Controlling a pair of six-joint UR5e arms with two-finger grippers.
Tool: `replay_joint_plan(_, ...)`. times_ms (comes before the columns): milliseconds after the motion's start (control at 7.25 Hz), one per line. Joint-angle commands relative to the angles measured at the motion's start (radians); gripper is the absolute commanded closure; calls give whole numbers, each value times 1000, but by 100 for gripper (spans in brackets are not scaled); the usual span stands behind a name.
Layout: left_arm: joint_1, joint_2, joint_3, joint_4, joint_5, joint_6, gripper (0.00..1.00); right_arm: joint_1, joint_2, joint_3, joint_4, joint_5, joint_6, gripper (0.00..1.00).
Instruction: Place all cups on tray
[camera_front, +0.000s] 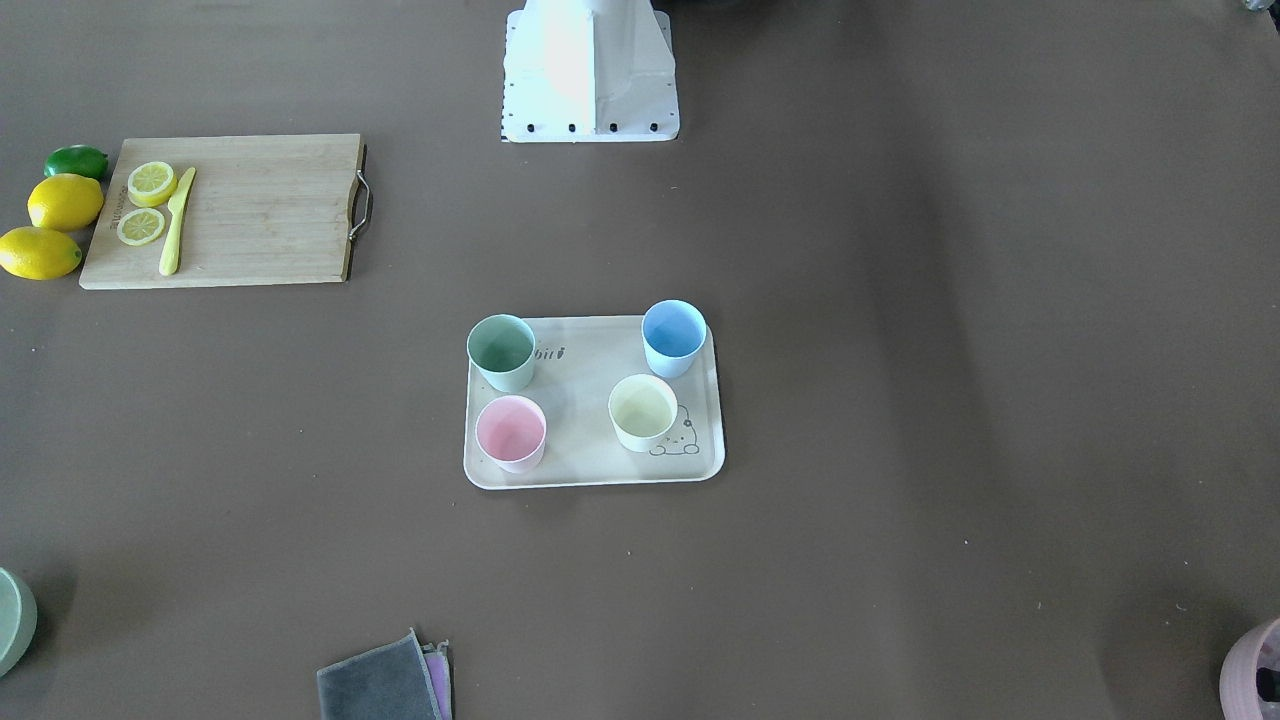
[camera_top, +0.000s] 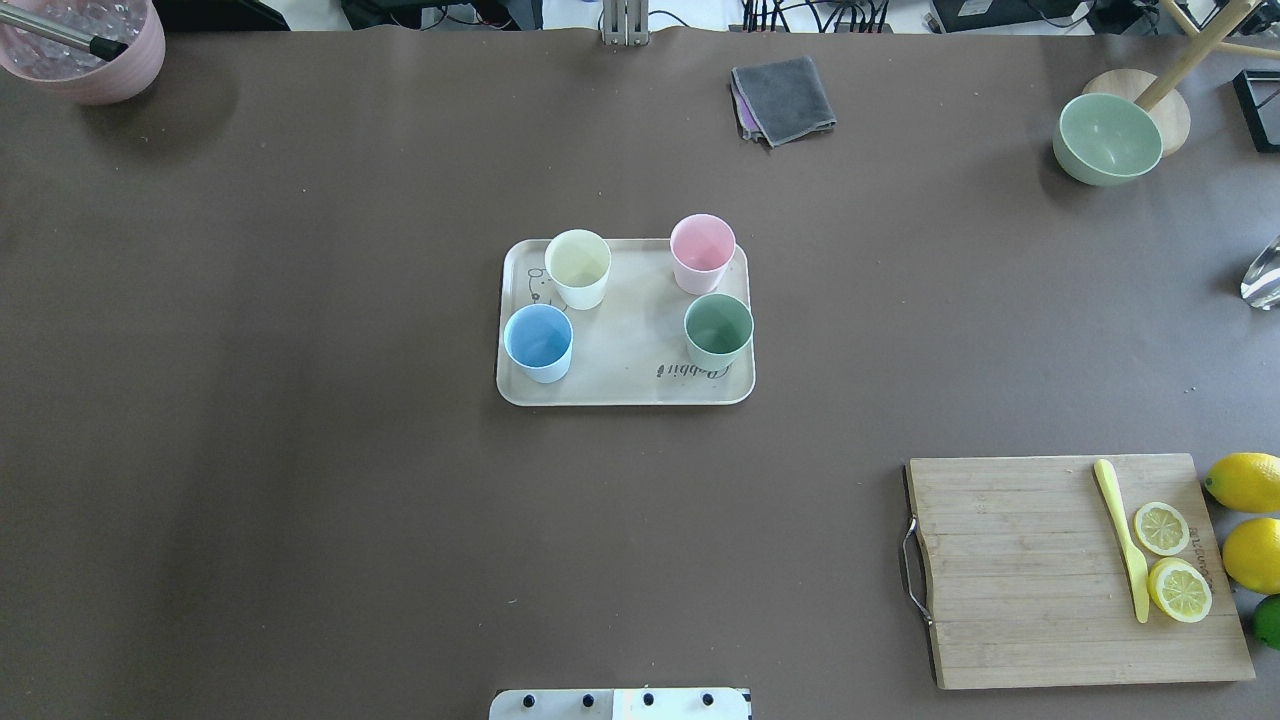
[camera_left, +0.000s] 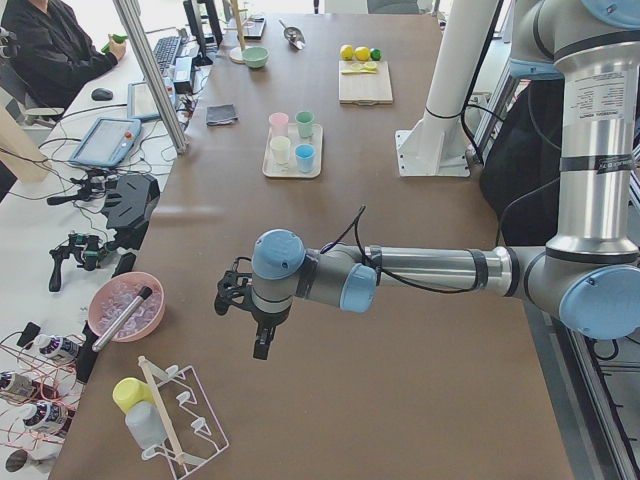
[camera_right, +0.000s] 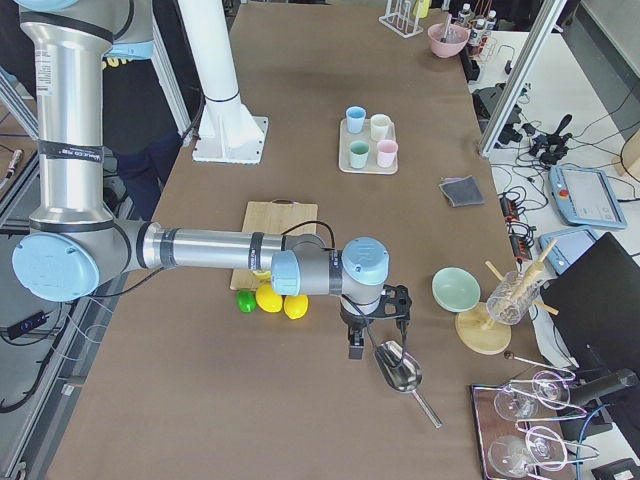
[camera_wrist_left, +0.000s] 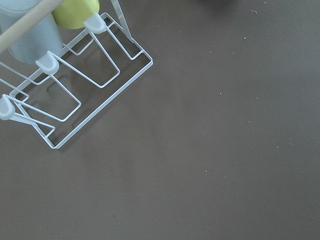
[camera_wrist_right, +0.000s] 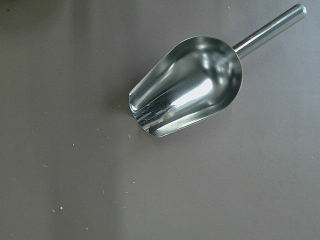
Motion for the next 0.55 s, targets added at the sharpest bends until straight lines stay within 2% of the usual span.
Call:
replay_joint_plan(0,0,-2,2,2,2,0,2,2,1,0,2,-2,-2,0)
replay_joint_plan(414,0,-11,5,4,4,0,2,3,1,0,3,-3,-2,0)
